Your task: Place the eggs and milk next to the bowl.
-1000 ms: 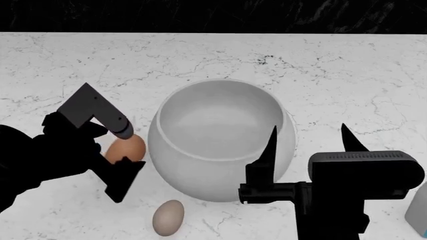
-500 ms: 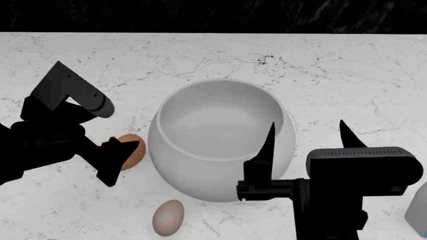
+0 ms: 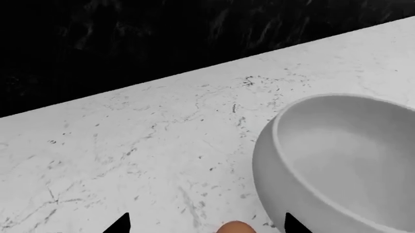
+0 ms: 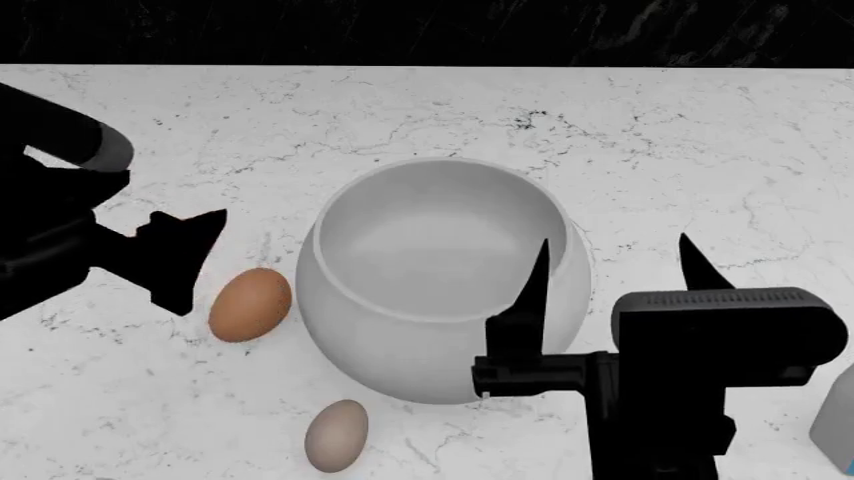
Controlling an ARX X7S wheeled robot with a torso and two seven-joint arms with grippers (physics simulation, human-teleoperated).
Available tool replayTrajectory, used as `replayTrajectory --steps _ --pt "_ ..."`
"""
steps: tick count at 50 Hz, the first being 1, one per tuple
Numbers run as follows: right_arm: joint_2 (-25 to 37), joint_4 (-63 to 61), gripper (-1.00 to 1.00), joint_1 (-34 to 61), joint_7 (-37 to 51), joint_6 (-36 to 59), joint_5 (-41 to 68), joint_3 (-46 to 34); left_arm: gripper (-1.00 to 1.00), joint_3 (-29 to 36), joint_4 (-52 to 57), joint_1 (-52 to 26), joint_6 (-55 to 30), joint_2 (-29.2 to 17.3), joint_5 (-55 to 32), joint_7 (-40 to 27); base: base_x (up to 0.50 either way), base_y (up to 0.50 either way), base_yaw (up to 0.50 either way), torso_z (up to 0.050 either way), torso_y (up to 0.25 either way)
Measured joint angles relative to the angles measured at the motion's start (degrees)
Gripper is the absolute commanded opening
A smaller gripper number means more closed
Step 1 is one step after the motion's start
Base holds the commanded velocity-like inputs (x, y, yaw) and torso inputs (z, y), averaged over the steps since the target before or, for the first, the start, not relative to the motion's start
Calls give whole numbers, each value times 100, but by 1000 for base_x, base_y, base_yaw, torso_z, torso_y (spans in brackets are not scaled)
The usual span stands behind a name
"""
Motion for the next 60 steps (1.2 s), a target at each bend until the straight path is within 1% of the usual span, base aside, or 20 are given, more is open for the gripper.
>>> replayTrajectory --steps 12,26,40,60 --pt "22 -26 100 33 24 30 17 4 100 -735 364 454 304 -47 -88 -651 0 0 0 0 0" --pt "42 -37 100 87 45 77 32 -14 100 -1220 578 807 734 -117 58 -1157 0 0 0 0 0" --pt "80 -87 100 143 79 162 75 3 100 -1475 685 1141 1119 -171 291 -1531 0 0 0 0 0" --pt "122 -193 100 222 164 326 113 -13 100 -1646 701 1506 1421 -251 433 -1706 0 0 0 0 0"
